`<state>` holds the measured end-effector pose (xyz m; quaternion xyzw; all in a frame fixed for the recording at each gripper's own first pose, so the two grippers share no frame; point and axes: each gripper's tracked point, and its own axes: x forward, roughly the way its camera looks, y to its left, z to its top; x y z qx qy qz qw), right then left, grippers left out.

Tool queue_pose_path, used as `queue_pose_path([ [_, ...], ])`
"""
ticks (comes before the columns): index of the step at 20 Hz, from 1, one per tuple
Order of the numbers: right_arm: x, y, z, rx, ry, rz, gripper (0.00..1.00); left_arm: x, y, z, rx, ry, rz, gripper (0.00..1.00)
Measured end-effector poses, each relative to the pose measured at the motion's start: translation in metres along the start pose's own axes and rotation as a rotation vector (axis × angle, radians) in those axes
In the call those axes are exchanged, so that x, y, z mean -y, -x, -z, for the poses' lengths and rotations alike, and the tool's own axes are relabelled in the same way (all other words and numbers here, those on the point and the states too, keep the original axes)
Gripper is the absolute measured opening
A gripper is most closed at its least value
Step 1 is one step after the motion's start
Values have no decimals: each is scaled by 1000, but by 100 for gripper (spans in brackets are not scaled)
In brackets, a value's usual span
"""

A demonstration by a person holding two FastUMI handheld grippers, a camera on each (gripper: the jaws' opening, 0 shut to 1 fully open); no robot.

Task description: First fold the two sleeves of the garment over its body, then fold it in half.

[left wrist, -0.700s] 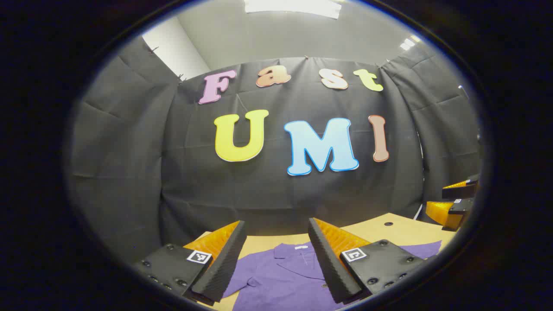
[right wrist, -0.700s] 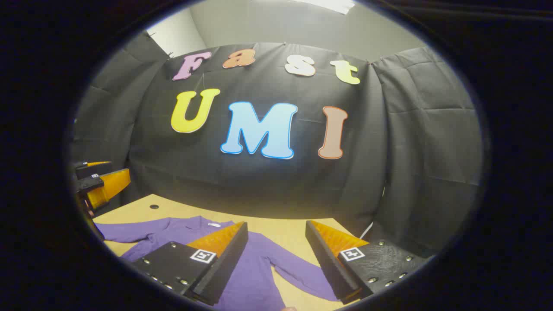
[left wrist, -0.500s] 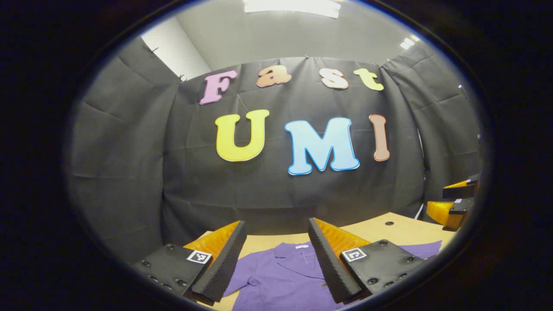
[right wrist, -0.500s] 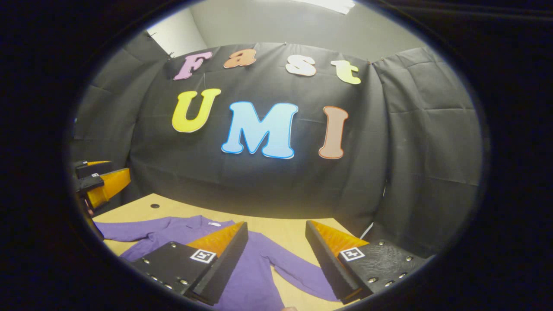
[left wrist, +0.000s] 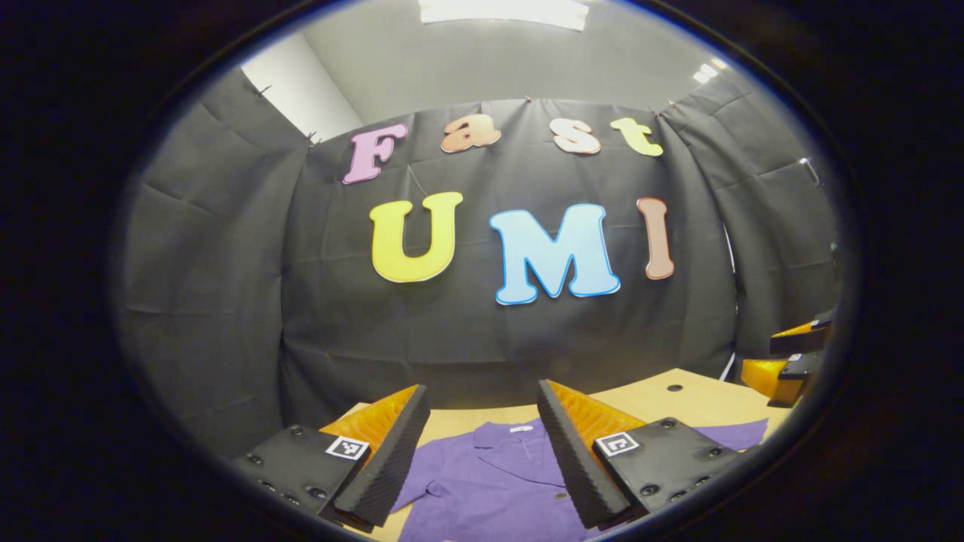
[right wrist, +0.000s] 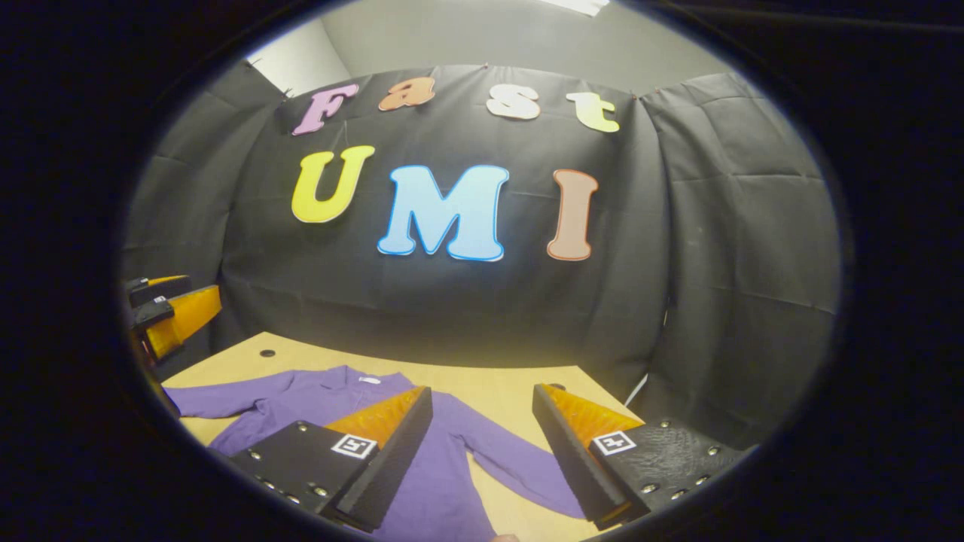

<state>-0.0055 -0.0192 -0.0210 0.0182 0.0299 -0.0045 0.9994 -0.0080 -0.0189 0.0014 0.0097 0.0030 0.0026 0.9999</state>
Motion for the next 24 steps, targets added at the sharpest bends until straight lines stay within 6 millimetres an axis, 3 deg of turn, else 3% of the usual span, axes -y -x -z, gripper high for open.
queue_pose_path([
  [5, 18, -2, 17, -45, -19, 31, 89, 3, 0, -2, 9, -9, -8, 94],
  [14, 79, -15, 76, -191, -49, 157, 89, 8, -8, 2, -5, -33, -18, 94],
  [24, 149, -29, 172, -440, -152, 309, 89, 2, -9, 14, -41, -27, -64, 94],
])
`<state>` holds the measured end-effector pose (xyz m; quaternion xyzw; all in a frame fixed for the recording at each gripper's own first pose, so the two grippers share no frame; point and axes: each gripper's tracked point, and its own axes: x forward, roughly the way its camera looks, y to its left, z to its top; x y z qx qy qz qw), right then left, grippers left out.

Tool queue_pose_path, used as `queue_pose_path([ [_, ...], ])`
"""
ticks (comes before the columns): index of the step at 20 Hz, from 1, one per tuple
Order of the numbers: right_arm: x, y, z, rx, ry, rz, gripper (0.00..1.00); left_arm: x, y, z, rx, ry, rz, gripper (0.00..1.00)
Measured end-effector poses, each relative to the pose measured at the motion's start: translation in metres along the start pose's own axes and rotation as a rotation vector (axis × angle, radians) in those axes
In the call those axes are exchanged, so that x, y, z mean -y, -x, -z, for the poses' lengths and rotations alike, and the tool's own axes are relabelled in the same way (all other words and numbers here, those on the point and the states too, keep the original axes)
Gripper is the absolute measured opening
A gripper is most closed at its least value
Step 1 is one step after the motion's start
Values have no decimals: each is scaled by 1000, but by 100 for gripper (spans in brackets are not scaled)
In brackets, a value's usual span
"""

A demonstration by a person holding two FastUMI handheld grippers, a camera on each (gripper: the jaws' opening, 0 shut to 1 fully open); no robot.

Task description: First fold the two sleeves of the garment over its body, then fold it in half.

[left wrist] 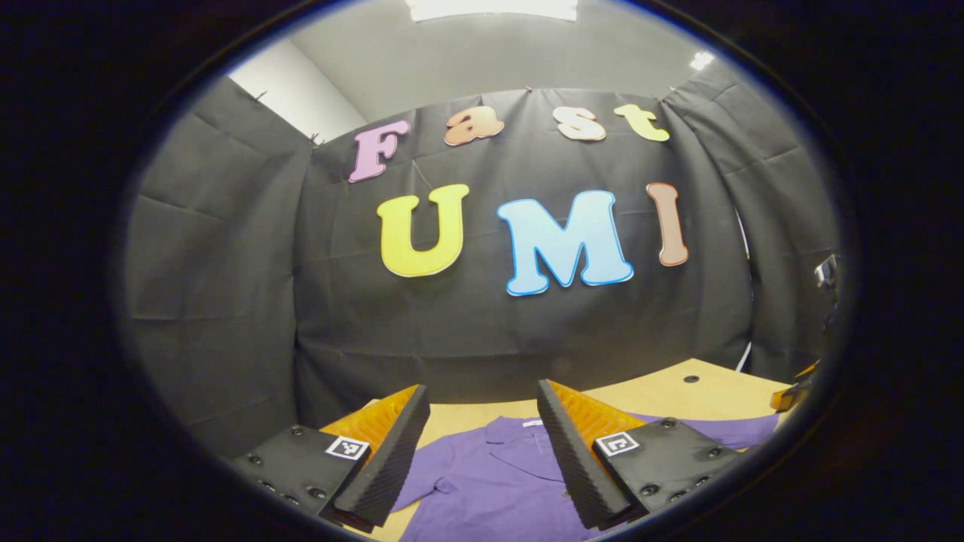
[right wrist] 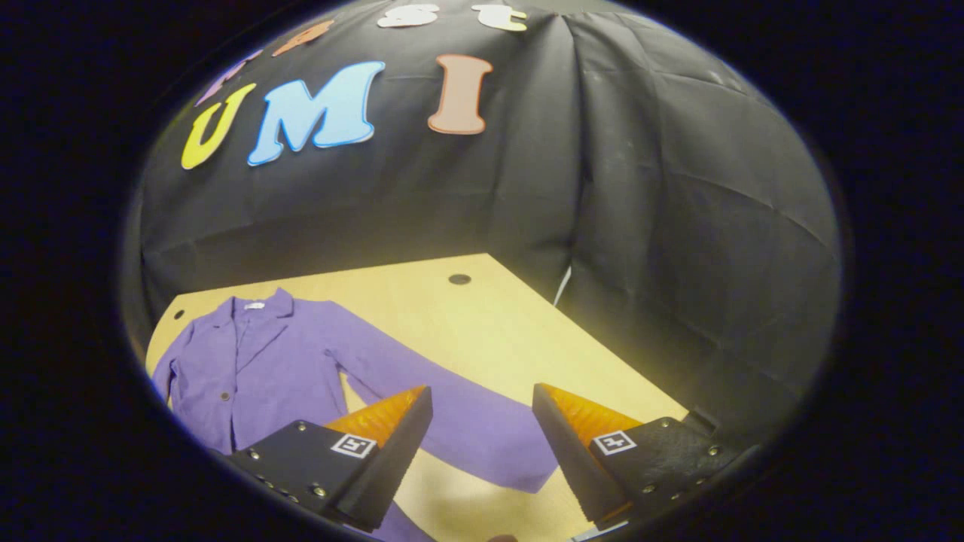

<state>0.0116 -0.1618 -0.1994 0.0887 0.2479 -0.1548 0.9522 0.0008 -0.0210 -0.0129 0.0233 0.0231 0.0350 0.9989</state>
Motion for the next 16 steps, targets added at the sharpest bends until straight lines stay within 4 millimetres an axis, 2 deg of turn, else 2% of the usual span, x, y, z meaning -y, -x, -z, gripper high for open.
queue_pose_path([
  [5, 34, -28, 40, -140, -46, 66, 89, -7, 7, 5, -18, 0, -39, 94],
  [11, 52, -57, 79, -264, -95, 105, 89, -11, 14, 8, -35, 3, -64, 94],
  [16, 59, -65, 94, -323, -98, 125, 89, -8, 16, 13, -46, 1, -62, 94],
])
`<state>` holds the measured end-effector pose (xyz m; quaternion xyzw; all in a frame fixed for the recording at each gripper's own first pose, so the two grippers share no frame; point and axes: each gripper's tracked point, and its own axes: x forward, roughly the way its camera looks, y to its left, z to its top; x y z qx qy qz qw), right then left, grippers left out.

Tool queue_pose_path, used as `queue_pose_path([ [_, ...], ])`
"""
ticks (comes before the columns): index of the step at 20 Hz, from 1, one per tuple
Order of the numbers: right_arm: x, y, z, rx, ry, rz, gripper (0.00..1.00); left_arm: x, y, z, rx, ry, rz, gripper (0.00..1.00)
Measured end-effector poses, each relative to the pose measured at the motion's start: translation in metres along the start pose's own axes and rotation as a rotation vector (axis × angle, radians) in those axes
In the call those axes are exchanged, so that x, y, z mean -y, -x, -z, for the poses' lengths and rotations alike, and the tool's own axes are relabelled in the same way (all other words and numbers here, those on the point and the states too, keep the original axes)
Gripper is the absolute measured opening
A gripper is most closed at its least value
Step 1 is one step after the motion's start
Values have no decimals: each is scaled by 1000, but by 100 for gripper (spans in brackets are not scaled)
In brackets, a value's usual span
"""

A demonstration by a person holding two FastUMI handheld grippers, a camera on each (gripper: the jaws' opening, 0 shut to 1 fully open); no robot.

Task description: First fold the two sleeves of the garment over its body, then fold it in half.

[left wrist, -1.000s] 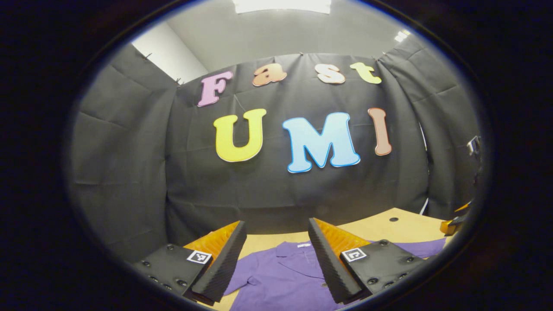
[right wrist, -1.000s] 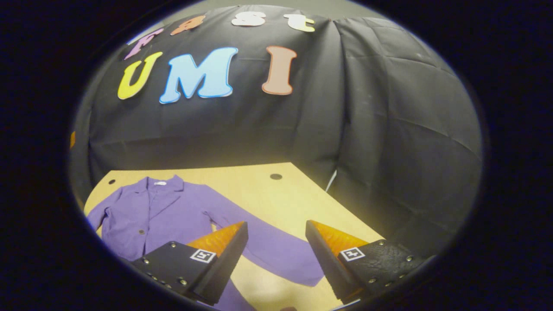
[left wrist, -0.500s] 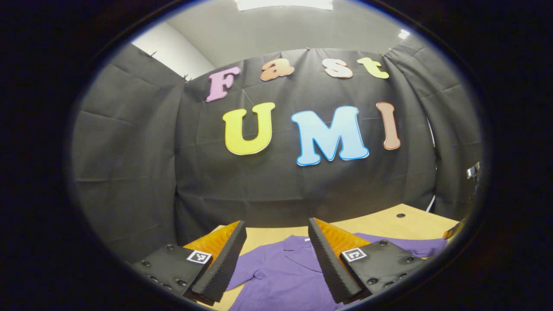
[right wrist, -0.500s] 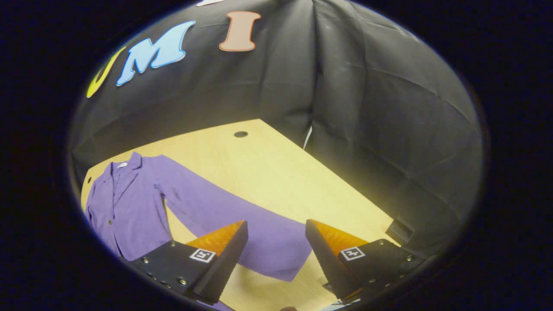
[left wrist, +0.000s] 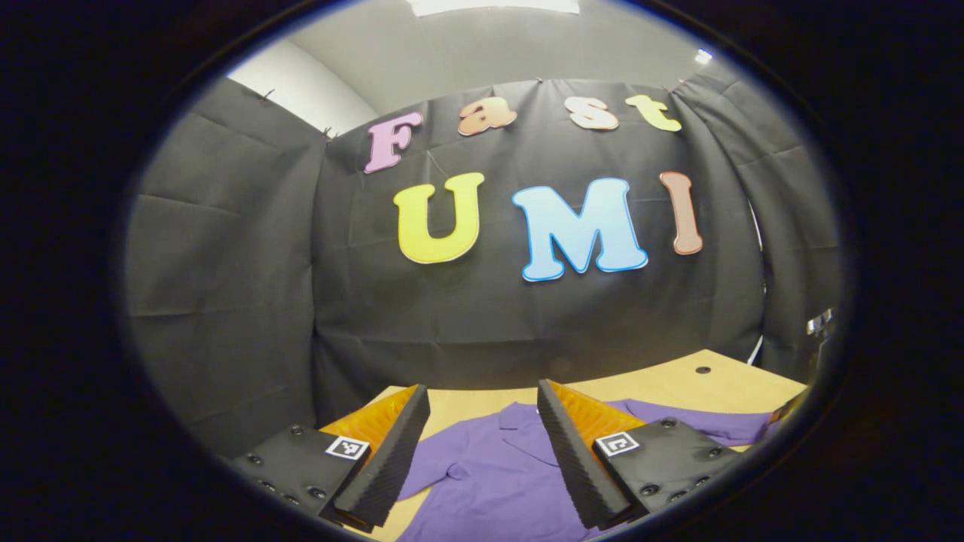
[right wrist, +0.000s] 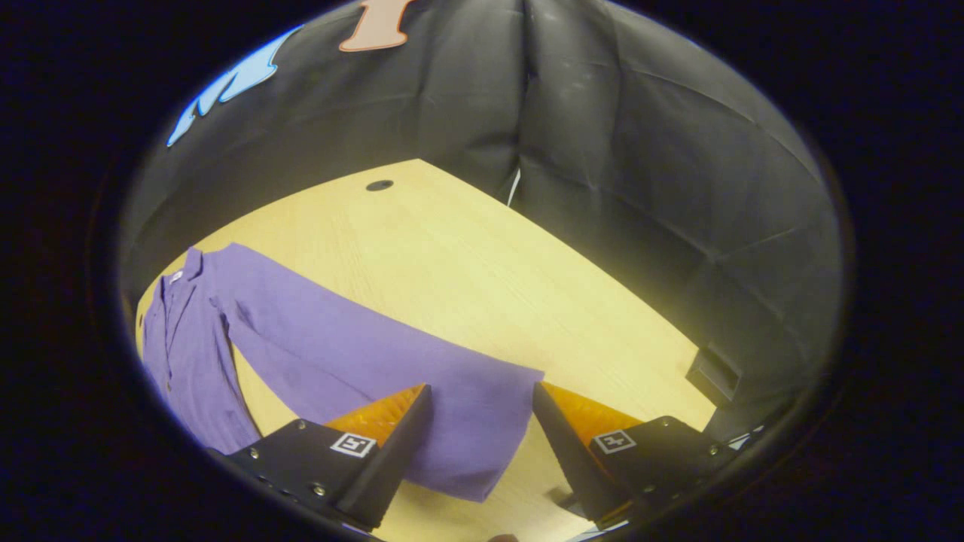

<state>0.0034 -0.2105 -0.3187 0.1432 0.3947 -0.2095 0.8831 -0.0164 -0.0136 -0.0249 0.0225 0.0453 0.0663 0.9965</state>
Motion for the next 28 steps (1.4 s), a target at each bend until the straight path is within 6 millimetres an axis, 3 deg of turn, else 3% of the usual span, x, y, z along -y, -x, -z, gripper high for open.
queue_pose_path([
  [7, -5, -5, 14, -56, -38, -50, 95, 0, 0, 7, -9, 18, 8, 94],
  [9, -6, -5, 16, -63, -55, -57, 91, -2, -1, 7, -8, 25, 12, 94],
  [10, -7, -4, 15, -68, -47, -58, 80, -3, 0, 8, -5, 27, 14, 94],
  [12, -15, -5, 14, -67, -51, -79, 75, -4, 0, 6, 1, 24, 20, 94],
  [14, -14, -6, 14, -72, -45, -75, 42, -8, 2, 6, 5, 21, 22, 94],
  [17, -18, -6, 13, -72, -82, -81, 41, -14, 3, 7, 6, 27, 21, 94],
  [18, -19, -6, 10, -72, -94, -82, 10, -16, 3, 8, 6, 26, 19, 94],
  [21, -22, -6, 2, -42, -96, -103, 12, -23, 6, 7, 11, 28, 16, 94],
  [22, -26, -3, -2, -23, -99, -138, 4, -25, 7, 6, 14, 26, 15, 94],
  [24, -30, 6, -13, 10, -97, -178, 4, -28, 7, 7, 18, 29, 17, 94],
  [28, -57, 42, -47, 98, -94, -265, 4, -31, 3, 16, 9, 61, 29, 94],
])
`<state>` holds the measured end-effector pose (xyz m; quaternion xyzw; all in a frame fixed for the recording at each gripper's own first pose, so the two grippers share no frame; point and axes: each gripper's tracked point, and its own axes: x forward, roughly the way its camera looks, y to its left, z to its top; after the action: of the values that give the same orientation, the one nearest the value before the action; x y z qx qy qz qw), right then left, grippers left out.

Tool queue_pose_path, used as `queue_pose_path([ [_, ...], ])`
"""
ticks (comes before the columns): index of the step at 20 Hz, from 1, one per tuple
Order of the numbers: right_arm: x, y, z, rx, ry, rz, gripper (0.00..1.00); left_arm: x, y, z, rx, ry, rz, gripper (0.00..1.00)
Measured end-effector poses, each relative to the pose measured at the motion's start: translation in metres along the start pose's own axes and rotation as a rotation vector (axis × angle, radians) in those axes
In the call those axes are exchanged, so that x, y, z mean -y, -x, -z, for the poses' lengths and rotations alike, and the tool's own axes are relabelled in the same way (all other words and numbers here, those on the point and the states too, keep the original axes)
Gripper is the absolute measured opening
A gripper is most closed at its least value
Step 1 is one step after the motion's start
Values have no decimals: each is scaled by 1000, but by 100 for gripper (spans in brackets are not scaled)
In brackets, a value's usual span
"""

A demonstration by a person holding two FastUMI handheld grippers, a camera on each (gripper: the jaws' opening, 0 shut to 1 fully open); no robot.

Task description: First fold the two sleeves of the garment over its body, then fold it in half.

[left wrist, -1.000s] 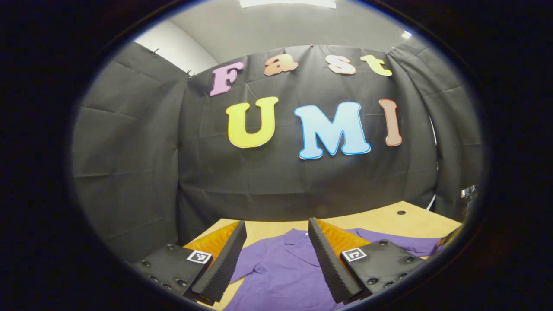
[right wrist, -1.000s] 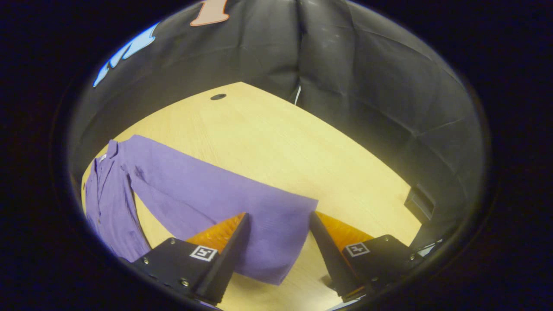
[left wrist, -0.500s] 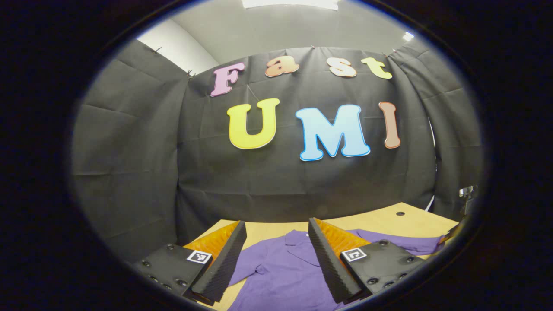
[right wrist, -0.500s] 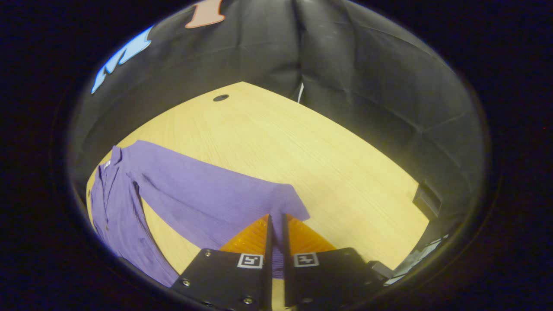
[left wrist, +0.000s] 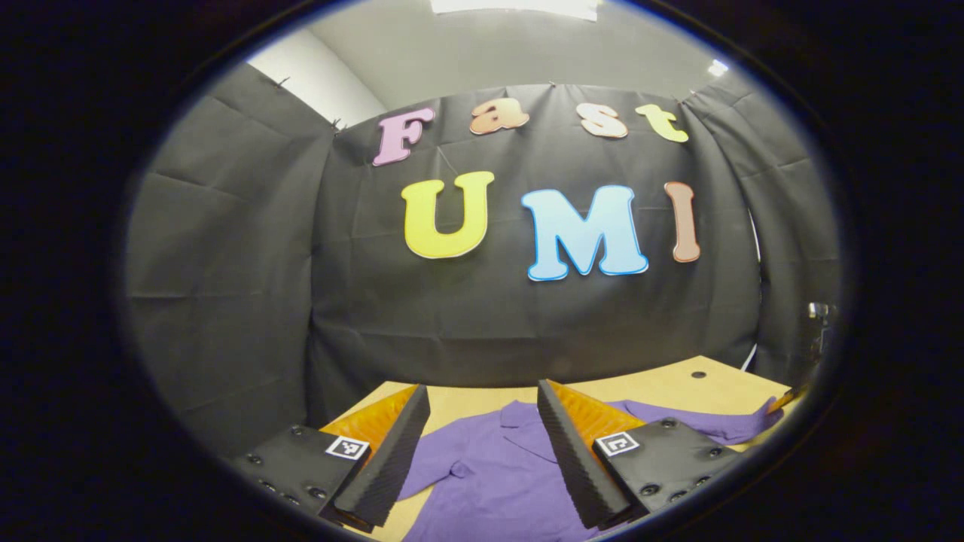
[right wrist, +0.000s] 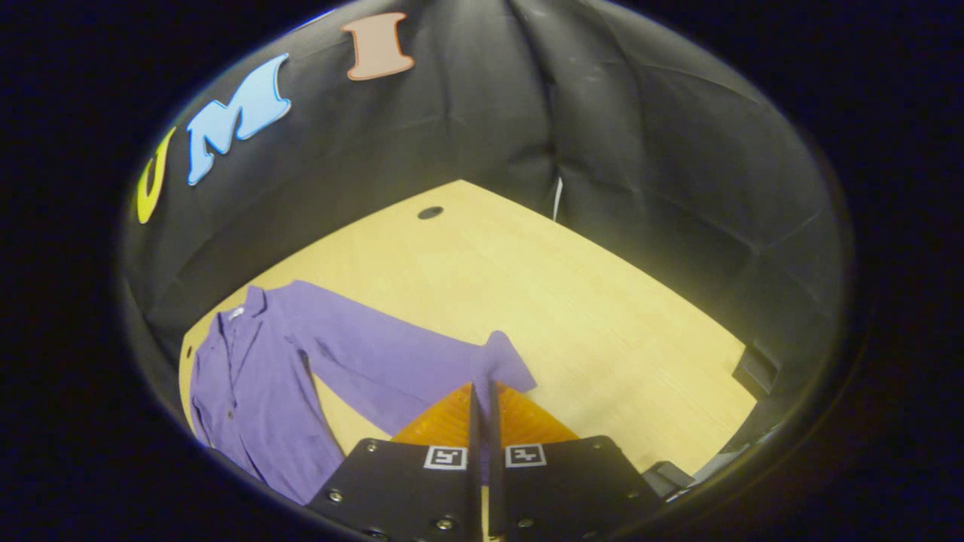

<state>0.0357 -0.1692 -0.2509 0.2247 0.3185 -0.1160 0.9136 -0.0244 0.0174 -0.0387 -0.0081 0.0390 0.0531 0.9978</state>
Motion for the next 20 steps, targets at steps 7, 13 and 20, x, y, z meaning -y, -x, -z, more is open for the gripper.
queue_pose_path([
  [7, -95, 31, -59, 107, 38, -157, 4, -17, -13, 14, 0, 5, 27, 94],
  [13, -185, 30, -83, 139, 125, -252, 4, -49, -20, 24, -13, -2, 7, 94],
  [20, -310, 17, -100, 166, 192, -414, 4, -97, -8, 28, -26, -22, -57, 94],
])
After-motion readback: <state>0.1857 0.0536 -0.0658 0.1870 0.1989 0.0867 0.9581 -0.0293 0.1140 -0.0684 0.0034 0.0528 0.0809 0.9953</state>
